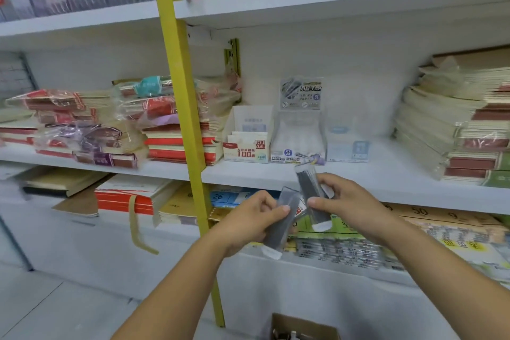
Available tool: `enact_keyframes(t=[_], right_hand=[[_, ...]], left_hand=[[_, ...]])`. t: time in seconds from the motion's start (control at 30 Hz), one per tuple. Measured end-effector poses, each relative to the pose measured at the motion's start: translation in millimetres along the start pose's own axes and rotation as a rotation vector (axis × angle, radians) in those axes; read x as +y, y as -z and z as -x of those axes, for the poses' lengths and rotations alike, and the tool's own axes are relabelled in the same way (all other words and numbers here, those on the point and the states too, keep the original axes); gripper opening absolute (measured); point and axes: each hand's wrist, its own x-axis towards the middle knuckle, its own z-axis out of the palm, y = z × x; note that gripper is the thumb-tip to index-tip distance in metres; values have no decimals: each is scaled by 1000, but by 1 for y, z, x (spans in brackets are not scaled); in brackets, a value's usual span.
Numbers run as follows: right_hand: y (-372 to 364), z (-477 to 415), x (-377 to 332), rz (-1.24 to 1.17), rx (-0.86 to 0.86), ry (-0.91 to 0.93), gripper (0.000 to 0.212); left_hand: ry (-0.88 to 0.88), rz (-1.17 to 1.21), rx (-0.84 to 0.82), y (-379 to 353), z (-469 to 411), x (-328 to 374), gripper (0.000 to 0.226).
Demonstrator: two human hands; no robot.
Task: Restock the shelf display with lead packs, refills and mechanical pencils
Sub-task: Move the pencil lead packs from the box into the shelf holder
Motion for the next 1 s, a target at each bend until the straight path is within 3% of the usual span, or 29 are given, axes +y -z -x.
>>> enact_keyframes(t=[0.1,0.17,0.3,0.4,0.53,0.73,0.87,1.0], right_hand=[[1,-17,-7,-40,-51,32,38],[-2,-24,-9,-48,-57,47,42],[-9,-30,-1,-101,-62,56,39],[-13,-27,10,-141,-32,62,39],[-19,-23,12,140,20,131,39],[-25,-19,0,272,-31,96,38],[-23,-15,-5,139,15,74,53],[-25,-27,-14,-49,112,9,36]], left_hand=[[49,170,-197,7,-10,10,23],[43,216,-212,8,-16,7,18],[-14,378,-107,8,-24,-11,20],[-108,350,-54,9,-26,-14,22],[-231,212,42,12,-26,-11,23],[-333,333,120,8,-24,-2,27],[-321,237,220,10,-26,-4,15],[-335,290,283,17,-29,-1,15]])
